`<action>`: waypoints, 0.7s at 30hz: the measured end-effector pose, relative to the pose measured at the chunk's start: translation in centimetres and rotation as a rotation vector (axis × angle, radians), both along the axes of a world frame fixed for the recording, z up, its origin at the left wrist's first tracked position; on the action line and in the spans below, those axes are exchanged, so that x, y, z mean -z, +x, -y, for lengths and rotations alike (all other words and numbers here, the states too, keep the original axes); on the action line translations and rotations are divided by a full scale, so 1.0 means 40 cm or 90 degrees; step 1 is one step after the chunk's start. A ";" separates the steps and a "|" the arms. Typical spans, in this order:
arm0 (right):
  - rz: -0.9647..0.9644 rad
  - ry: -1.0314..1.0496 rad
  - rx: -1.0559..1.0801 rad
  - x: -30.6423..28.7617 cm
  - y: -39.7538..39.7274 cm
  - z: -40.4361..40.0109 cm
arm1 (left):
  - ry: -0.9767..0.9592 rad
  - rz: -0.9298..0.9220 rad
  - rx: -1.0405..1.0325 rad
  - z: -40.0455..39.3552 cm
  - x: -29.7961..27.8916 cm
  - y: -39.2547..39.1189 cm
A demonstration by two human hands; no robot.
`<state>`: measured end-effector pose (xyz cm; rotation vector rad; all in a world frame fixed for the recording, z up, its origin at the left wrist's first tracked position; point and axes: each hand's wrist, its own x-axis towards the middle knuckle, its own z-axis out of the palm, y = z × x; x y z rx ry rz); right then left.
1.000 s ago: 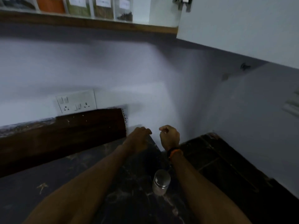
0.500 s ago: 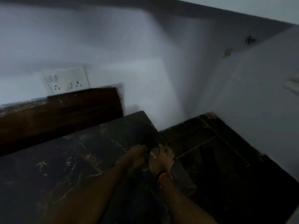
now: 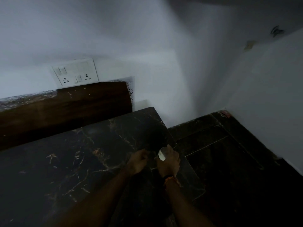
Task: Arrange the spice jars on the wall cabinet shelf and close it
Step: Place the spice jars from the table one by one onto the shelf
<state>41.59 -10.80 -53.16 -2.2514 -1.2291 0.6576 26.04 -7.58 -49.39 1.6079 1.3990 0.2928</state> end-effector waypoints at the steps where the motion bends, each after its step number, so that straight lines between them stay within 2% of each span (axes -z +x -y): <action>1: 0.002 0.015 -0.005 -0.001 -0.002 0.000 | -0.030 0.029 -0.049 0.002 0.010 0.001; 3: -0.031 0.047 -0.005 -0.012 -0.003 -0.007 | -0.120 0.118 -0.184 0.004 0.025 0.006; 6: -0.176 0.062 -0.006 -0.050 0.012 -0.033 | -0.251 0.267 -0.361 0.002 0.034 0.014; 8: -0.291 0.073 -0.032 -0.079 0.027 -0.043 | -0.336 0.348 -0.430 0.007 0.031 0.006; 11: -0.476 0.110 -0.074 -0.123 0.035 -0.038 | -0.439 0.460 -0.459 0.021 0.034 -0.017; 15: -0.572 0.156 -0.158 -0.174 0.029 -0.038 | -0.530 0.703 -0.488 0.044 0.011 -0.022; 18: -0.641 0.172 -0.190 -0.204 0.025 -0.041 | -0.511 0.851 -0.444 0.055 -0.026 -0.031; 21: -0.758 0.189 -0.168 -0.229 0.014 -0.045 | -0.460 0.924 -0.405 0.069 -0.059 -0.050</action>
